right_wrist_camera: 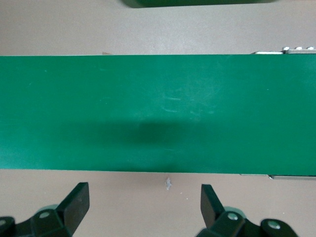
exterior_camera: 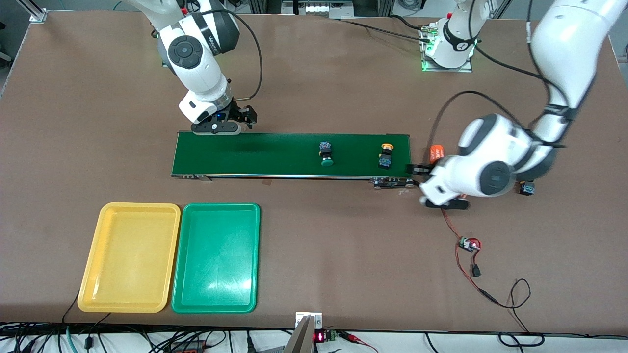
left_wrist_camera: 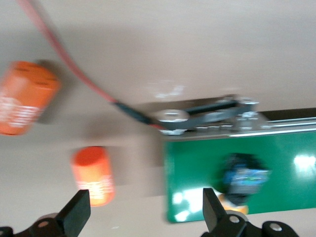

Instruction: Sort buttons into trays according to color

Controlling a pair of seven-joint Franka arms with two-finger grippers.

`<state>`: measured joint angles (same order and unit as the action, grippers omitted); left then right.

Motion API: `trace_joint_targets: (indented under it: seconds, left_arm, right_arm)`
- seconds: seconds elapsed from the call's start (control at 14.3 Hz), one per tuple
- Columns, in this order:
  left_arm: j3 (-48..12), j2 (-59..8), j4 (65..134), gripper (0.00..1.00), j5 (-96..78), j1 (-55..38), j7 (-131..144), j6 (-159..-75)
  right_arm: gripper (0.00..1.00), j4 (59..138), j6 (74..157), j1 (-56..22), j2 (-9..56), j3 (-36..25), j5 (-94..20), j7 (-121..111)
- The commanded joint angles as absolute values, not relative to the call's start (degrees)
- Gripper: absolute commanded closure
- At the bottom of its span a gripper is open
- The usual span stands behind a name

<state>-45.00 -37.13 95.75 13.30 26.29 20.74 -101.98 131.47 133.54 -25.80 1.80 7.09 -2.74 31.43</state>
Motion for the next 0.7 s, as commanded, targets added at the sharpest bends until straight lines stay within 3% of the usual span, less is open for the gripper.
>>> trace_joint_targets:
  seconds: [0.0, 0.14, 0.63]
  left_arm:
    - [-45.35, -36.30, 98.08, 0.00, 14.15, 30.75, 17.84, -100.90]
    - [-45.35, -34.73, 102.37, 0.00, 14.24, 32.77, 17.75, -102.56]
    - [-45.70, -29.62, 120.05, 0.00, 14.50, 38.23, 16.69, -121.89]
  right_arm:
    - [0.00, 130.87, 133.42, -26.28, 2.11, 6.77, -2.37, 32.35]
    - [0.00, 130.87, 133.42, -26.28, 2.11, 6.77, -2.37, 32.26]
    - [0.00, 130.87, 133.42, -26.28, 2.20, 6.77, -2.37, 32.17]
